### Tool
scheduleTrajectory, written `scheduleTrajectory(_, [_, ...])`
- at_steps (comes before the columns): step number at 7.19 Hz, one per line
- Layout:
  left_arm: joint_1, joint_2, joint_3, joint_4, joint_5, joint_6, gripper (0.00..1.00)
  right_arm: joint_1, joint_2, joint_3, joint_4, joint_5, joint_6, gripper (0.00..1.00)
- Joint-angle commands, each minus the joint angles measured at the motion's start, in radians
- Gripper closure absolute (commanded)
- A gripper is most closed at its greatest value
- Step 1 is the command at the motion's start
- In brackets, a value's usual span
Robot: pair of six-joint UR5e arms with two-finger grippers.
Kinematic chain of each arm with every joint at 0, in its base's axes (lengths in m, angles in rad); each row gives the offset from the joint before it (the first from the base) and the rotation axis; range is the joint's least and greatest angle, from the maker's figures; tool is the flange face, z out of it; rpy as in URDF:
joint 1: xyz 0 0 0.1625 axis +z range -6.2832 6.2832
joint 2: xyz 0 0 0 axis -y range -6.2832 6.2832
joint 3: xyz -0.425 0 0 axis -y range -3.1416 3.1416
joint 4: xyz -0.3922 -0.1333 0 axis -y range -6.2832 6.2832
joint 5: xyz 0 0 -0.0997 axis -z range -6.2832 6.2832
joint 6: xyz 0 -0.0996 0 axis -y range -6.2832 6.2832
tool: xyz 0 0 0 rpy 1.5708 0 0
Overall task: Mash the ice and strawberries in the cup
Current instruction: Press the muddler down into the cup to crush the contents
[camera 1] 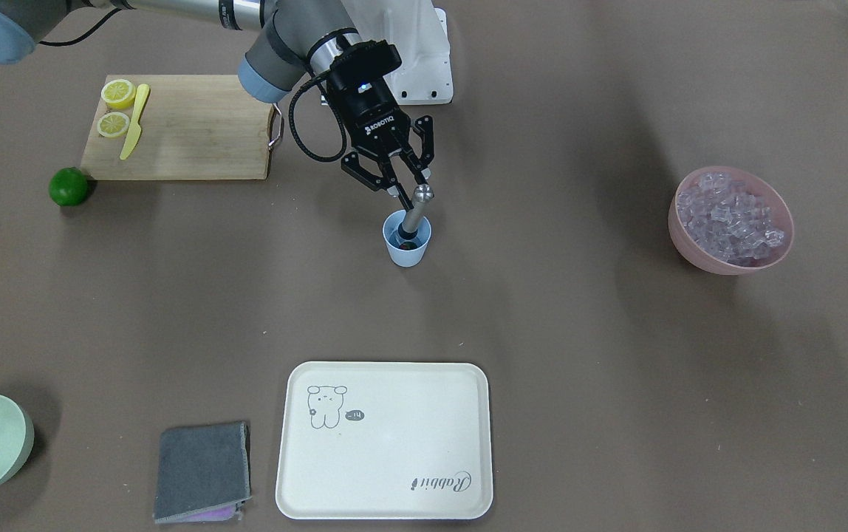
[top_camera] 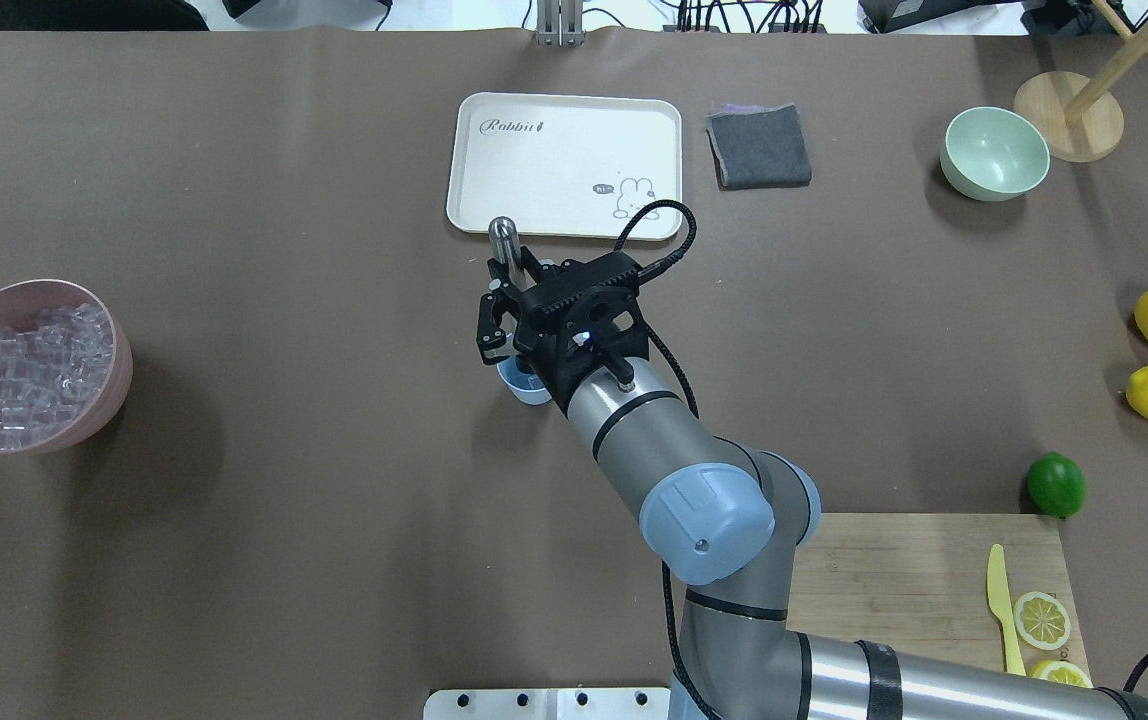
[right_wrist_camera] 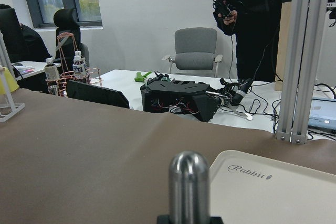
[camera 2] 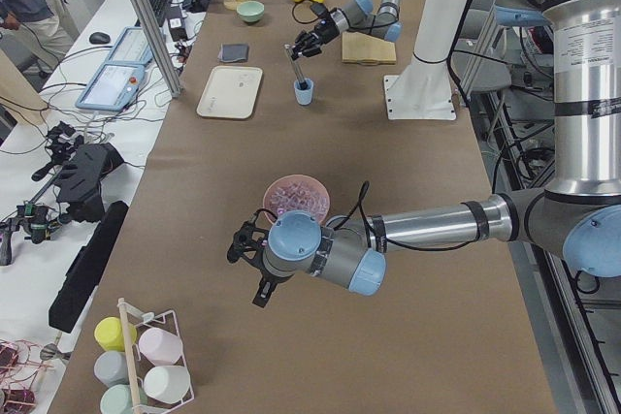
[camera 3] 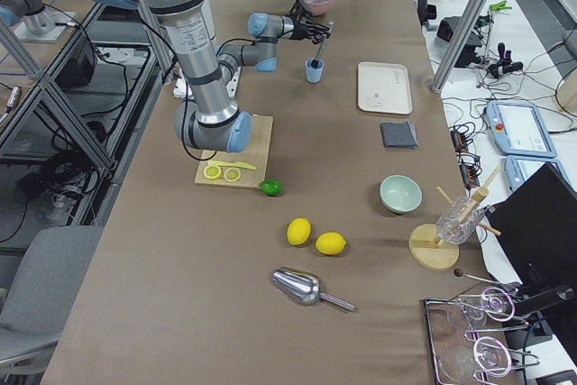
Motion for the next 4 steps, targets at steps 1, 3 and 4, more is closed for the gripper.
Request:
scheduleTrajectory(1, [0.0,-0.002,0.006,0.0,0.001,-0.001,0.03,0.0,0.003,-0.02,0.005,0.002,-0.001,1.0])
scheduleTrajectory(3, [0.0,-0.002,0.005,0.0,0.0,-0.001,0.03,0.0,0.006,-0.02,0.005,0.008,-0.004,1.0])
scheduleTrajectory(4, [0.0,-0.002,0.0,0.0,0.0,-0.001,0.03,0.009,0.008,-0.011,0.004,0.012,-0.004,1.0])
